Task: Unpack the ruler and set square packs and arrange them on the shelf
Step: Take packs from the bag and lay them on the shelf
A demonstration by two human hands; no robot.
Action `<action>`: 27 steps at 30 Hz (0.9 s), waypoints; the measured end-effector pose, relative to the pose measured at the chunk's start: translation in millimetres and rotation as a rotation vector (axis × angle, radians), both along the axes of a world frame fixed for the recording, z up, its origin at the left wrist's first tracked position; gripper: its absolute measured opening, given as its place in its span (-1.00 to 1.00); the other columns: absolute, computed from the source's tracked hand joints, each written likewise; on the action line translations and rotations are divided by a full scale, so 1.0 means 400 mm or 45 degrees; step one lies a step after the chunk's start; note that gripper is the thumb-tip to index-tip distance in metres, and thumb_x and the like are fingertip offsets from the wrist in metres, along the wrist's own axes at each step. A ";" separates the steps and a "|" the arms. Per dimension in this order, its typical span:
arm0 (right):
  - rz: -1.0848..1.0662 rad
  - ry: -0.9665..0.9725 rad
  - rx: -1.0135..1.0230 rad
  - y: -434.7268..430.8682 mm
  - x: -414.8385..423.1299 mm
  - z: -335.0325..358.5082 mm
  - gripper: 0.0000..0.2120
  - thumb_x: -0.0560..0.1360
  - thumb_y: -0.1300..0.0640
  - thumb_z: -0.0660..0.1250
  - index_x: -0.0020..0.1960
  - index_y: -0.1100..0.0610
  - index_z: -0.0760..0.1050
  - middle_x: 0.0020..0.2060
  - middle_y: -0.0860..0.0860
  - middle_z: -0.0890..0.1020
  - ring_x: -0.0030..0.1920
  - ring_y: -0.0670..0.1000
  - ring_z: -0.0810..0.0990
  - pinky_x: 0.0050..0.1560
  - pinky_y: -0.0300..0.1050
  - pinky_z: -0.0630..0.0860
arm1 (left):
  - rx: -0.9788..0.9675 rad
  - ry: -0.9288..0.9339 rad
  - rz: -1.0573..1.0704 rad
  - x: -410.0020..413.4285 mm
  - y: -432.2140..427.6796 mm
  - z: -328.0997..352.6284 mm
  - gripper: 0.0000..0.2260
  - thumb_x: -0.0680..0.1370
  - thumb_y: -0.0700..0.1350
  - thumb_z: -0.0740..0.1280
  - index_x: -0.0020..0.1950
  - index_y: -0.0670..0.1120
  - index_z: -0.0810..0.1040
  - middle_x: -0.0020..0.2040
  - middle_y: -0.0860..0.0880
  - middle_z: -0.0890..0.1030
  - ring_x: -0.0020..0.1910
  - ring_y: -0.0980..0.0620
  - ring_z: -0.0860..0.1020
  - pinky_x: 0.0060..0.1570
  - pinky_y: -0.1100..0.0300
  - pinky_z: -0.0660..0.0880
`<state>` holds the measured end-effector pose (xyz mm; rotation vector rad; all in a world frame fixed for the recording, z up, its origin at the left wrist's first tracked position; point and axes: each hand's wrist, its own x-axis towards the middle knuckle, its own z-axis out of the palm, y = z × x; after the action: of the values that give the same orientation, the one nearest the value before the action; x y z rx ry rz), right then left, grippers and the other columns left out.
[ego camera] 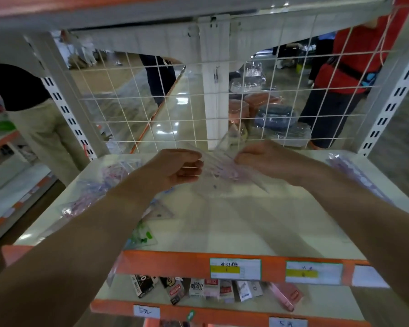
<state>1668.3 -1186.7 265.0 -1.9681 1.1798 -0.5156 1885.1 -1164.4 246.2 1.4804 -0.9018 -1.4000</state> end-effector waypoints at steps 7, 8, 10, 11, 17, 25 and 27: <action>0.060 -0.089 0.216 0.010 0.037 -0.010 -0.62 0.50 0.28 0.31 0.30 0.18 0.39 -0.16 0.13 0.62 -0.27 0.03 0.57 -0.24 -0.14 0.48 | -0.011 -0.153 -0.107 -0.045 0.025 0.034 -0.89 0.56 -0.26 0.28 0.04 -0.21 0.57 -0.15 -0.14 0.64 -0.25 -0.05 0.64 -0.21 0.10 0.63; 0.120 0.033 0.273 0.013 0.025 -0.019 -0.55 0.48 0.31 0.32 0.34 0.17 0.37 -0.17 0.14 0.61 -0.25 0.04 0.55 -0.22 -0.13 0.46 | -0.007 -0.262 -0.050 -0.029 0.033 0.030 -0.88 0.57 -0.25 0.28 0.06 -0.20 0.57 -0.15 -0.14 0.64 -0.24 -0.04 0.63 -0.17 0.09 0.61; 0.235 0.341 0.332 0.031 0.007 -0.034 -0.59 0.46 0.29 0.33 0.27 0.07 0.43 -0.19 0.10 0.59 -0.21 0.01 0.52 -0.15 -0.15 0.44 | -0.022 -0.424 0.072 0.007 0.048 0.020 -0.88 0.57 -0.23 0.29 0.05 -0.19 0.58 -0.15 -0.11 0.63 -0.23 -0.02 0.61 -0.16 0.11 0.58; 0.286 0.452 0.332 0.036 0.004 -0.044 -0.71 0.47 0.27 0.31 0.16 0.05 0.48 -0.21 0.07 0.57 -0.21 -0.01 0.50 -0.15 -0.16 0.42 | -0.040 -0.492 0.113 0.022 0.055 0.016 -0.88 0.56 -0.23 0.30 0.04 -0.19 0.59 -0.15 -0.11 0.62 -0.24 0.00 0.60 -0.18 0.14 0.56; 0.310 0.711 -0.080 -0.005 0.036 -0.064 -0.80 0.55 0.21 0.18 -0.09 -0.02 0.52 -0.10 -0.11 0.48 0.06 0.01 0.44 -0.12 -0.23 0.36 | -0.224 -1.077 0.109 0.067 0.074 -0.014 -0.86 0.50 -0.26 0.34 0.00 -0.12 0.64 -0.18 -0.10 0.60 -0.29 0.02 0.53 -0.36 0.36 0.46; 0.249 0.993 -0.389 -0.089 0.130 -0.085 -0.70 0.62 0.03 0.10 0.23 0.15 0.45 0.13 0.05 0.50 0.18 0.10 0.47 0.13 -0.06 0.41 | 0.051 -1.711 -0.453 0.120 0.056 -0.084 -0.52 0.45 0.15 0.27 0.33 0.01 0.45 0.38 -0.08 0.41 0.41 -0.13 0.30 0.38 -0.03 0.24; 0.267 1.073 -0.397 -0.101 0.145 -0.098 -0.80 0.61 0.06 0.13 0.14 0.06 0.46 0.17 0.09 0.49 0.18 0.12 0.46 0.11 -0.06 0.39 | 0.057 -1.765 -0.521 0.141 0.055 -0.092 -0.67 0.40 0.16 0.21 0.06 0.03 0.52 0.20 -0.09 0.48 0.29 -0.16 0.41 0.29 -0.06 0.32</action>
<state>1726.2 -1227.3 225.8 -2.6586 1.3994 0.3091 1941.3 -1142.3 209.5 2.3698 -2.0721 -0.4275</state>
